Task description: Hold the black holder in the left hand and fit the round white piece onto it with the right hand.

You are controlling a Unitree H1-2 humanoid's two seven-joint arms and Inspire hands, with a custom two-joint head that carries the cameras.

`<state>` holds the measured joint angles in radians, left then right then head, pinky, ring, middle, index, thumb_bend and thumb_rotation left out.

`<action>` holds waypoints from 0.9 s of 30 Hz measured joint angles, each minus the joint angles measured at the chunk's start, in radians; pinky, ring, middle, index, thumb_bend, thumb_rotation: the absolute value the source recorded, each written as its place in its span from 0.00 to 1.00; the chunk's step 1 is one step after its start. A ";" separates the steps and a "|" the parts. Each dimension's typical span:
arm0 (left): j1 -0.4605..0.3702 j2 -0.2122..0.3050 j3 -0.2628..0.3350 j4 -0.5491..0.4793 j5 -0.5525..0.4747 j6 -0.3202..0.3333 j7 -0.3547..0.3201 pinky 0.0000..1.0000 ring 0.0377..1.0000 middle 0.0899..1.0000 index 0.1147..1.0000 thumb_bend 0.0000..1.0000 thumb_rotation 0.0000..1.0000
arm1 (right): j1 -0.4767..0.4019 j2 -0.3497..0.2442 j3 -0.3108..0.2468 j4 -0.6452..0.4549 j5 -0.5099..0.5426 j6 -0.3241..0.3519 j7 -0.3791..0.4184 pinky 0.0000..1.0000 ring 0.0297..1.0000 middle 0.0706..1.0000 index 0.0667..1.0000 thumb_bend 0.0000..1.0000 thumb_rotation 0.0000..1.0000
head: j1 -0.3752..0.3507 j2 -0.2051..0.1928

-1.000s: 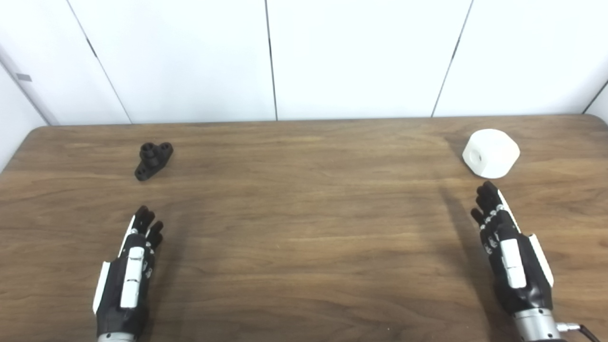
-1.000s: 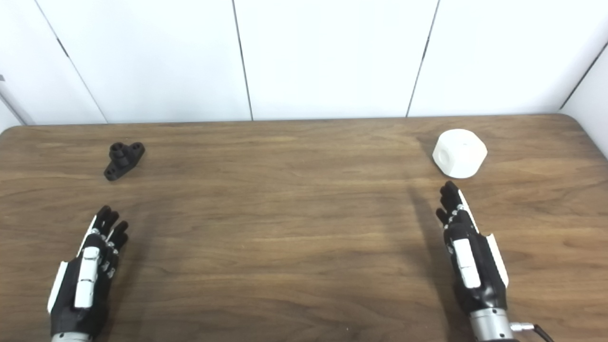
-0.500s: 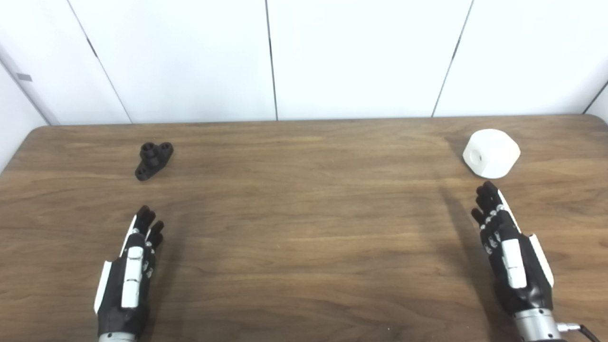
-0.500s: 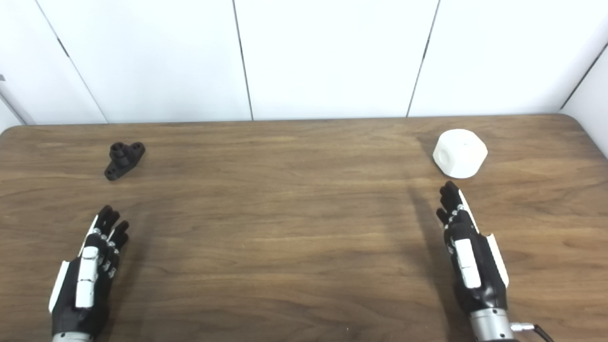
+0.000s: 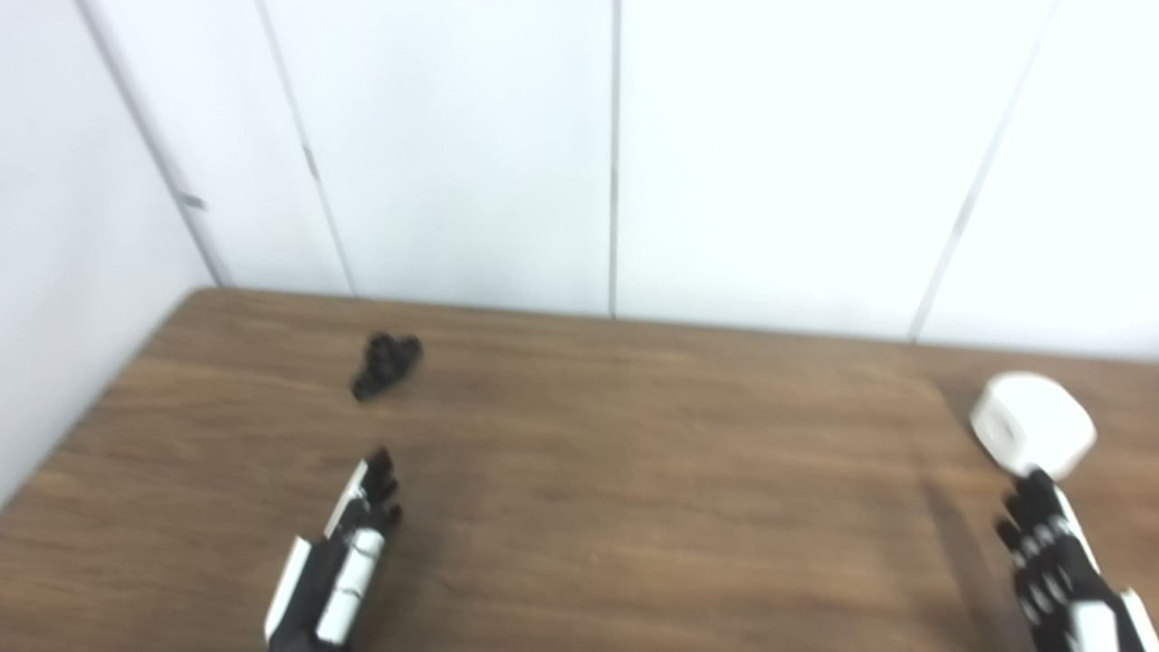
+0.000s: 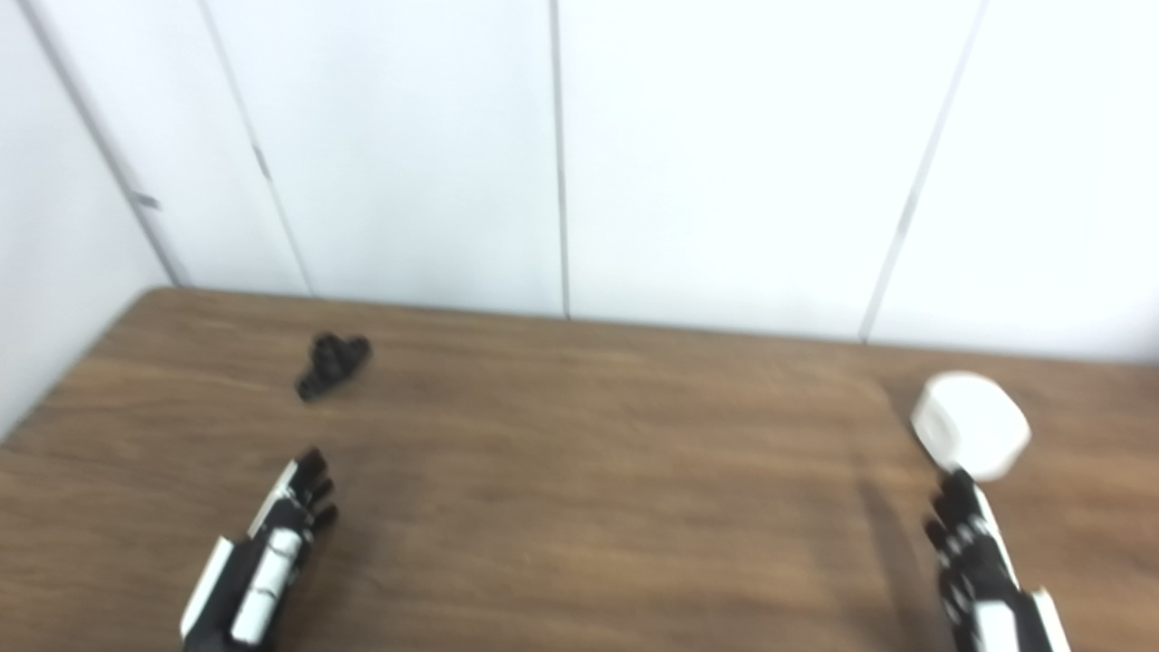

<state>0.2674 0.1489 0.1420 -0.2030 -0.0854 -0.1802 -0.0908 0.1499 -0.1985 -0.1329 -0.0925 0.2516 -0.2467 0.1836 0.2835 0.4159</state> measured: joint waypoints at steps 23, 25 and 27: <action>-0.013 -0.007 -0.008 0.021 0.017 -0.040 0.012 0.87 0.92 0.94 0.97 0.60 0.71 | -0.027 -0.005 -0.034 0.034 0.041 0.003 0.013 1.00 1.00 1.00 1.00 0.61 0.94 | 0.091 0.023; -0.012 -0.008 -0.009 0.019 0.021 -0.038 0.013 0.89 0.93 0.95 0.98 0.62 0.74 | -0.027 -0.005 -0.035 0.034 0.041 0.005 0.013 1.00 1.00 1.00 1.00 0.62 0.93 | 0.095 0.035; -0.011 -0.009 -0.011 0.017 0.027 -0.036 0.016 0.90 0.93 0.96 0.99 0.63 0.76 | -0.027 -0.005 -0.037 0.034 0.042 0.006 0.013 1.00 1.00 1.00 1.00 0.62 0.93 | 0.101 0.053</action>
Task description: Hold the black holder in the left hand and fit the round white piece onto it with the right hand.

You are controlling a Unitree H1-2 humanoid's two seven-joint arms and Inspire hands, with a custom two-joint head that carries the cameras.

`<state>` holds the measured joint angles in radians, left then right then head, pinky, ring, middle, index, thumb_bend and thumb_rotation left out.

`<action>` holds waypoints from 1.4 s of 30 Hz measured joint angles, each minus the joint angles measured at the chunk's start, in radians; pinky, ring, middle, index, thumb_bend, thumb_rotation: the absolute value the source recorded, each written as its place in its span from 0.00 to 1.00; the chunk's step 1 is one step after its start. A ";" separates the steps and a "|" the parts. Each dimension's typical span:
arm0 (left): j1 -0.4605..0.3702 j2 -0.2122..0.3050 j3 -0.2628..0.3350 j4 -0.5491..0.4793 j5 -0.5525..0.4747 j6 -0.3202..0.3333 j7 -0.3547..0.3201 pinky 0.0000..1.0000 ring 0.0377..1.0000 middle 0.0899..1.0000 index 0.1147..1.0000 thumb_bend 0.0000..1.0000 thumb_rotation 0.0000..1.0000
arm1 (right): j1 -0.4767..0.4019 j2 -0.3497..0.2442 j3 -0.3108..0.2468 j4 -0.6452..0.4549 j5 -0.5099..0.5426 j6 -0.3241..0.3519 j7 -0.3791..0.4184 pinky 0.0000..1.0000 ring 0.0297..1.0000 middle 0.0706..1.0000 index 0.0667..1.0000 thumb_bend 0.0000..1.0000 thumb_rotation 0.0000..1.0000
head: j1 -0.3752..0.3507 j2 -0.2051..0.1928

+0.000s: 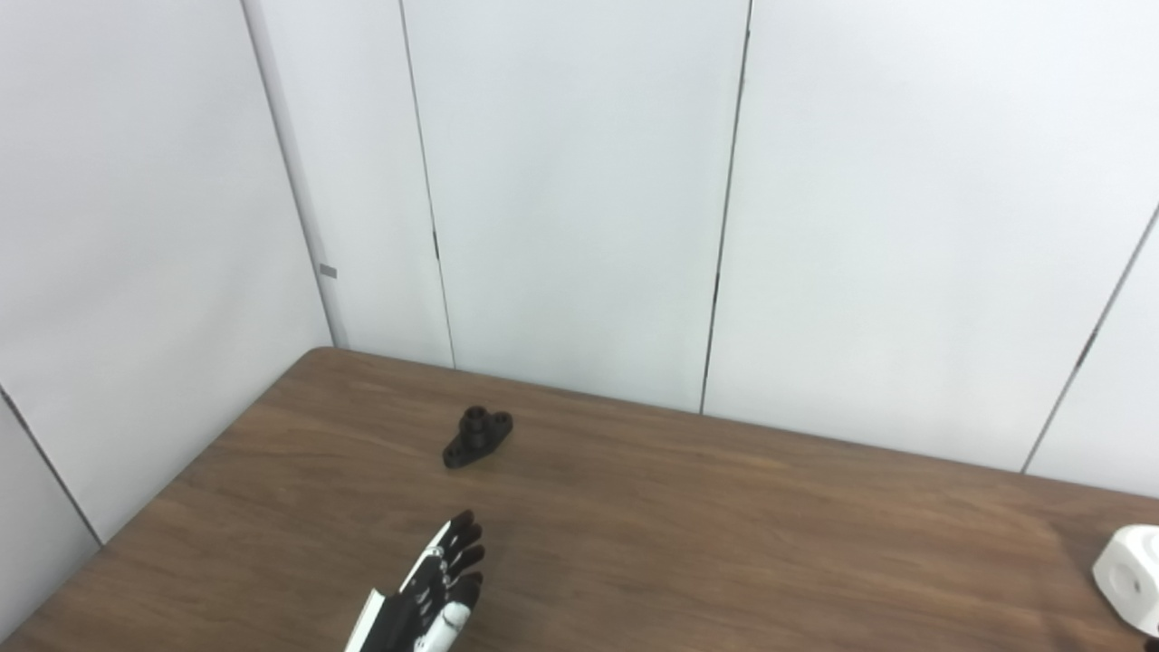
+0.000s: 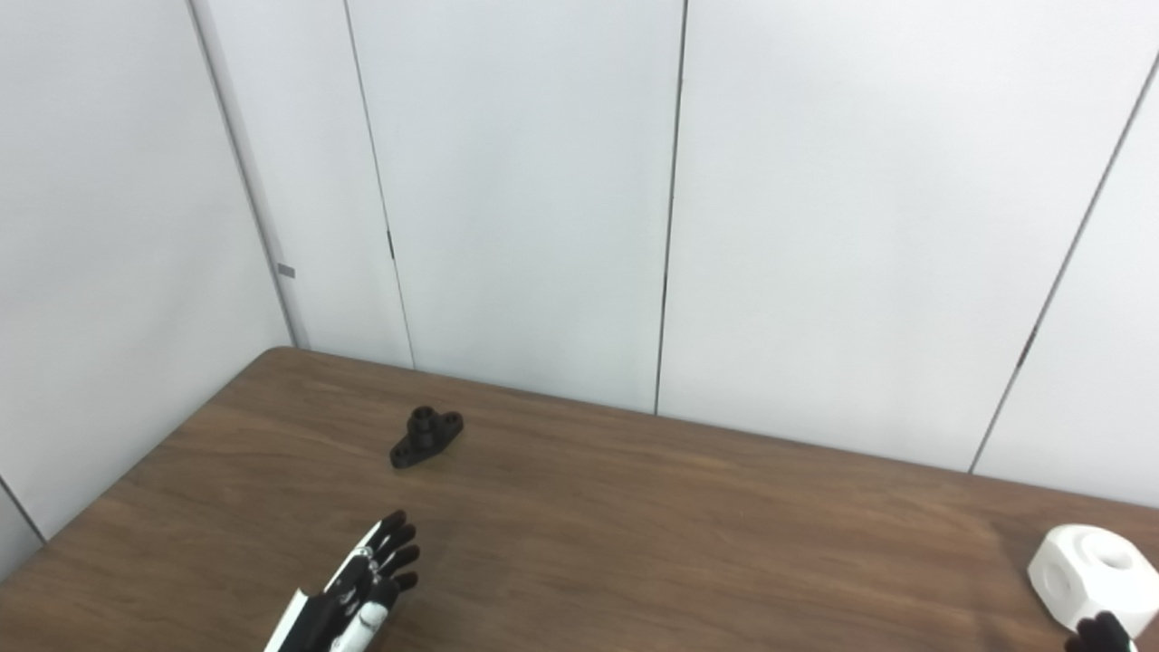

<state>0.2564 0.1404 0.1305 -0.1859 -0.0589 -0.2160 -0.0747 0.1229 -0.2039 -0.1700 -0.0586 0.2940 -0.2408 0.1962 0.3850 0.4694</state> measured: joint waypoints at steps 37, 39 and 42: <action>-0.060 0.021 0.019 -0.218 0.172 0.252 0.076 0.92 0.94 0.94 0.95 0.80 0.33 | 0.027 -0.007 -0.001 -0.036 -0.007 0.037 0.002 1.00 1.00 1.00 1.00 0.59 0.99 | -0.055 0.110; -0.098 0.036 0.032 -0.230 0.187 0.290 0.076 0.91 0.93 0.93 0.94 0.81 0.33 | 0.027 -0.011 0.002 -0.035 -0.007 0.034 0.010 1.00 1.00 1.00 1.00 0.59 1.00 | -0.054 0.107; -0.137 0.053 0.038 -0.255 0.225 0.323 0.077 0.89 0.92 0.93 0.94 0.80 0.30 | 0.032 -0.012 0.003 -0.037 -0.007 0.034 0.012 1.00 1.00 1.00 1.00 0.59 1.00 | -0.054 0.106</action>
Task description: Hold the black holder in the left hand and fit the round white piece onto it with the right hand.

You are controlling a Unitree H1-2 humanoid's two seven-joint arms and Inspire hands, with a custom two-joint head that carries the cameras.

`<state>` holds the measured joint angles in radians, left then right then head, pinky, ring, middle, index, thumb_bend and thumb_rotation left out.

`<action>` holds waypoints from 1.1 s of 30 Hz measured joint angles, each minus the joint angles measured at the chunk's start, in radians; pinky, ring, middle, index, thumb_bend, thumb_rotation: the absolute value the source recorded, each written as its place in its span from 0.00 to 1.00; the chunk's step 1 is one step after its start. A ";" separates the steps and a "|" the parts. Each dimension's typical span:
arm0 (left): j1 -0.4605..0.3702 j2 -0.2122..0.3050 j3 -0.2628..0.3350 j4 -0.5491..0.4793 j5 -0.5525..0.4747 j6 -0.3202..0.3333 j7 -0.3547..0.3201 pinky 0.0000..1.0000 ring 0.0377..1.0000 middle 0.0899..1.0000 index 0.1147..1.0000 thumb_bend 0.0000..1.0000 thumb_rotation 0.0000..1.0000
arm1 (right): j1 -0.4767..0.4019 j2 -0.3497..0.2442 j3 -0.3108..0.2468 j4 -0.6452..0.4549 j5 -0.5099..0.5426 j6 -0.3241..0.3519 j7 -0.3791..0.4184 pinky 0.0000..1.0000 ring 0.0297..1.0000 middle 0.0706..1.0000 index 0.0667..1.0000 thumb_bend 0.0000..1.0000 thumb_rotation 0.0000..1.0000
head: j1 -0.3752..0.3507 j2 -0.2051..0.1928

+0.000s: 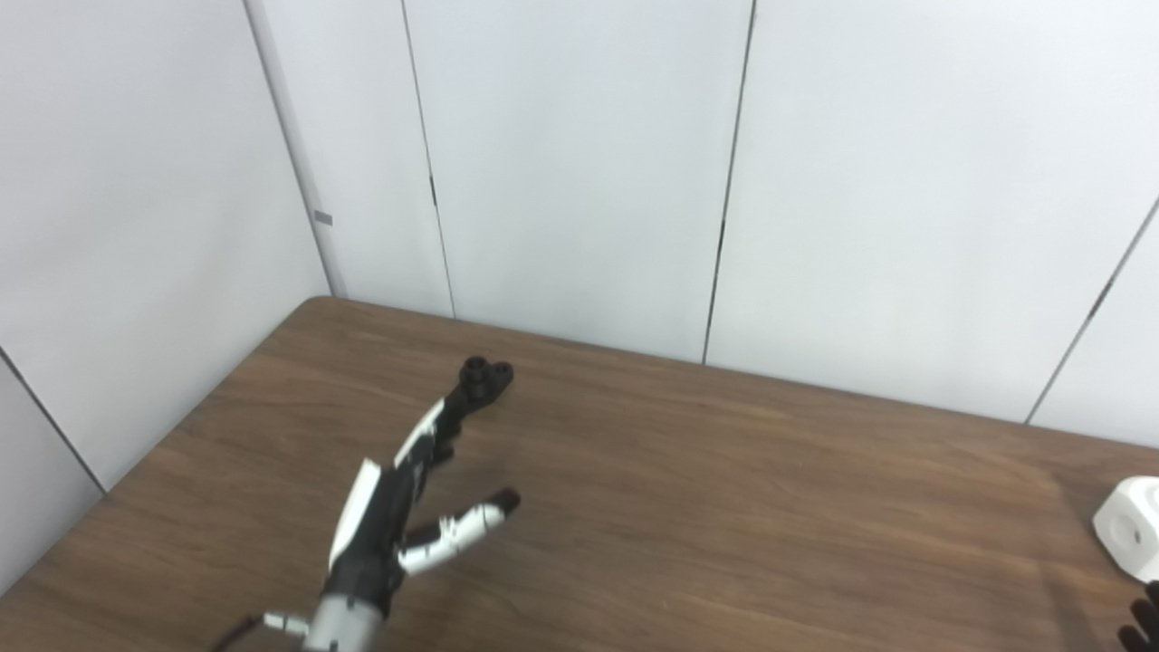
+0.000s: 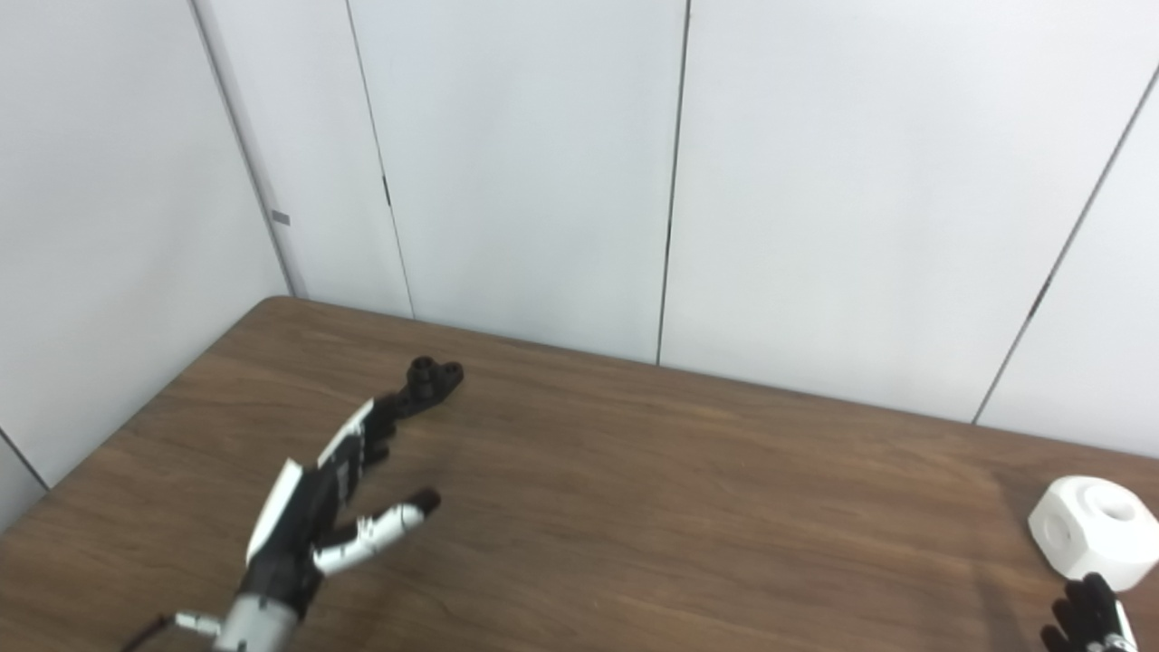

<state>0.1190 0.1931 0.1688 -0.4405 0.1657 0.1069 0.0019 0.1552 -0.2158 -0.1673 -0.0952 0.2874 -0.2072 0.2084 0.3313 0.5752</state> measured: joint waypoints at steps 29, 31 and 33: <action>-0.232 0.200 -0.054 0.287 0.513 0.157 0.029 0.88 0.92 0.89 0.83 0.86 0.48 | 0.007 -0.001 0.002 -0.005 -0.019 0.000 -0.002 1.00 1.00 1.00 1.00 0.61 0.97 | -0.048 -0.012; -0.248 0.212 -0.067 0.327 0.523 0.146 0.038 0.88 0.92 0.89 0.83 0.87 0.48 | 0.007 0.000 0.002 -0.005 -0.022 0.000 -0.002 1.00 1.00 1.00 1.00 0.62 0.96 | -0.049 -0.015; -0.269 0.224 -0.077 0.373 0.532 0.143 0.042 0.90 0.93 0.89 0.83 0.87 0.49 | 0.007 0.000 0.002 -0.005 -0.028 0.000 -0.005 0.99 1.00 1.00 0.99 0.62 0.95 | -0.052 -0.015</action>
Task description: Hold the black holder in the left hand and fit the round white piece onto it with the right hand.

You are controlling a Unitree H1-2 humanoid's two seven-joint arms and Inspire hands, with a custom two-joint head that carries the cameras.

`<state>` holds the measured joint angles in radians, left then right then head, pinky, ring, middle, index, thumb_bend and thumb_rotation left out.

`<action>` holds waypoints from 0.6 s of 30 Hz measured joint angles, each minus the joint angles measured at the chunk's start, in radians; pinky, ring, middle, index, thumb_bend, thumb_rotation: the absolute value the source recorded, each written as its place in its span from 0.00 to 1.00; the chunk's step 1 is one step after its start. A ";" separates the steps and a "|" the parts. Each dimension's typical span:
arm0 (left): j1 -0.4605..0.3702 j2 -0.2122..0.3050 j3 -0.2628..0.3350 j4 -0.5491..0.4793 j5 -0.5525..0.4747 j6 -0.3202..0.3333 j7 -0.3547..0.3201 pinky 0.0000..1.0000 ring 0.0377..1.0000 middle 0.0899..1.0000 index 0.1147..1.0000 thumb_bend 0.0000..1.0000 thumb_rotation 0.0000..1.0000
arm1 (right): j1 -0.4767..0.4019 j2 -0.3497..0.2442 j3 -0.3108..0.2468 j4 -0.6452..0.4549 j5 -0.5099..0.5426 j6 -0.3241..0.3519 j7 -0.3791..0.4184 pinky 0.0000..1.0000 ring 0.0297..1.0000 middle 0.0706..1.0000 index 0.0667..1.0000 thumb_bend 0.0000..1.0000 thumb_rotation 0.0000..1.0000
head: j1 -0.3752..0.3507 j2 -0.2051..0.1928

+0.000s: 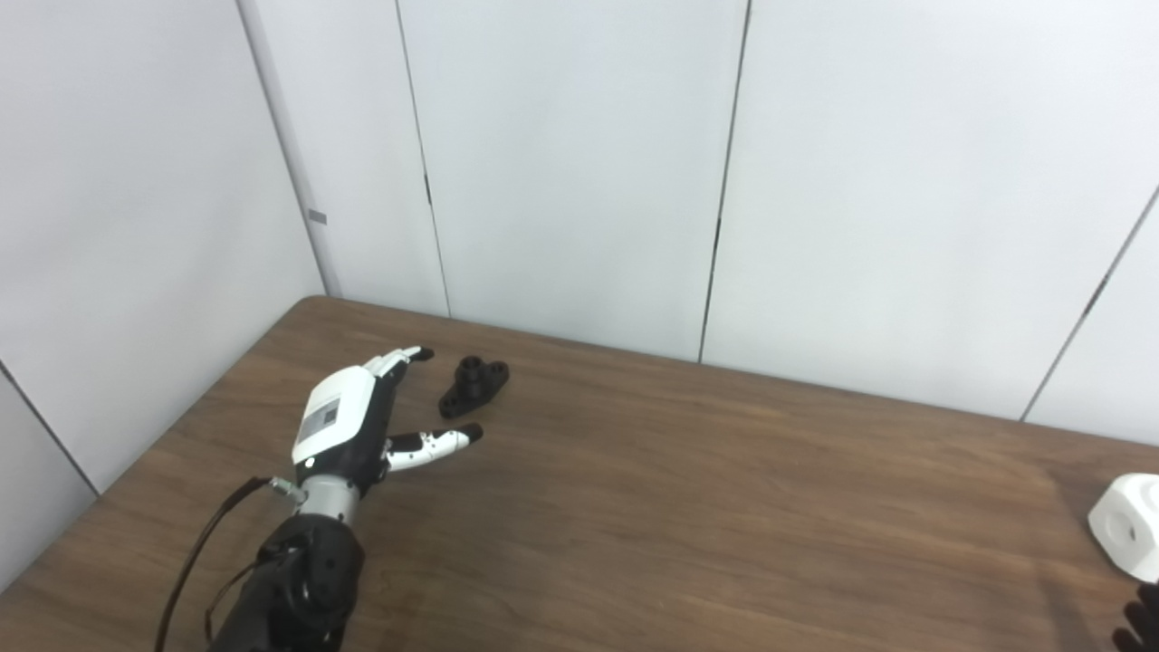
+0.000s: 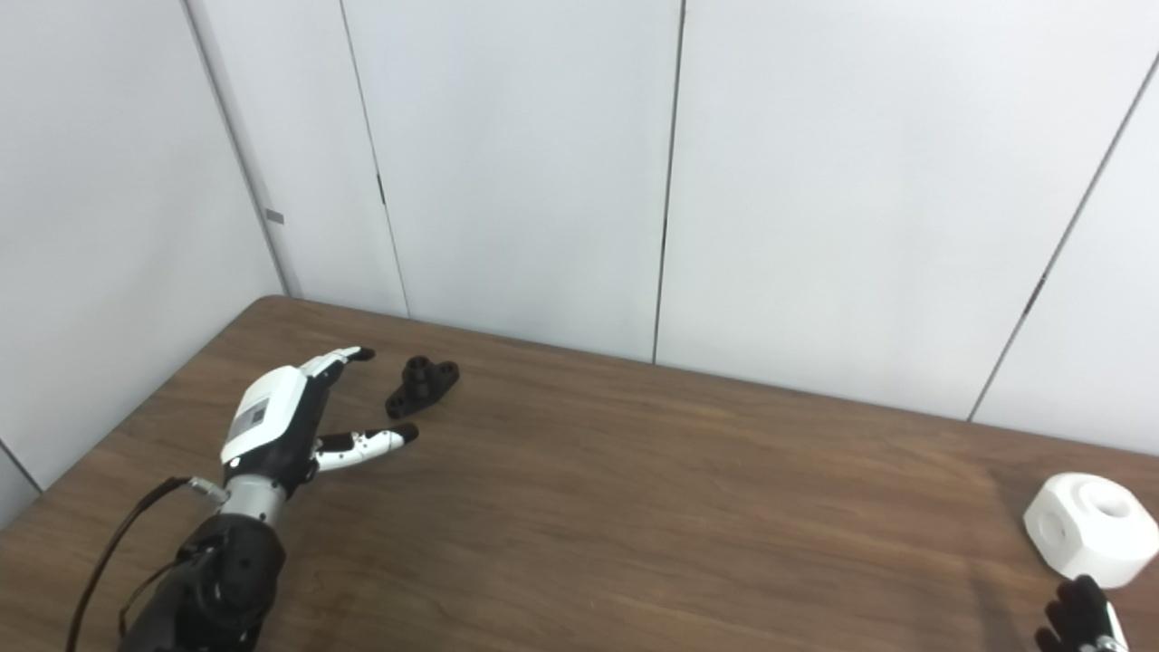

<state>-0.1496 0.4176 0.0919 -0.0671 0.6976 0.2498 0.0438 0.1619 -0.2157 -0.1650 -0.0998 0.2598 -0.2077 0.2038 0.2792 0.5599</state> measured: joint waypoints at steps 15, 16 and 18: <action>-0.115 0.009 -0.061 0.242 0.004 -0.004 0.036 0.94 0.93 0.90 0.82 0.87 0.44 | 0.002 0.001 0.001 0.000 -0.008 -0.021 -0.002 0.99 1.00 0.99 0.99 0.63 0.92 | -0.011 -0.002; -0.123 0.010 -0.064 0.250 0.004 -0.004 0.038 0.93 0.93 0.90 0.82 0.86 0.43 | 0.002 0.001 0.002 0.000 -0.008 -0.024 -0.002 0.99 1.00 0.99 0.98 0.62 0.92 | -0.011 -0.002; -0.138 0.011 -0.067 0.276 0.002 -0.005 0.041 0.93 0.92 0.89 0.81 0.86 0.41 | 0.003 0.001 0.002 0.000 -0.009 -0.027 -0.002 0.99 1.00 0.99 0.98 0.62 0.92 | -0.014 -0.003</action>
<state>-0.2876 0.4286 0.0252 0.2087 0.6992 0.2450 0.0848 0.1646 -0.2147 -0.1631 -0.0997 0.2513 -0.2349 0.2017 0.2654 0.5569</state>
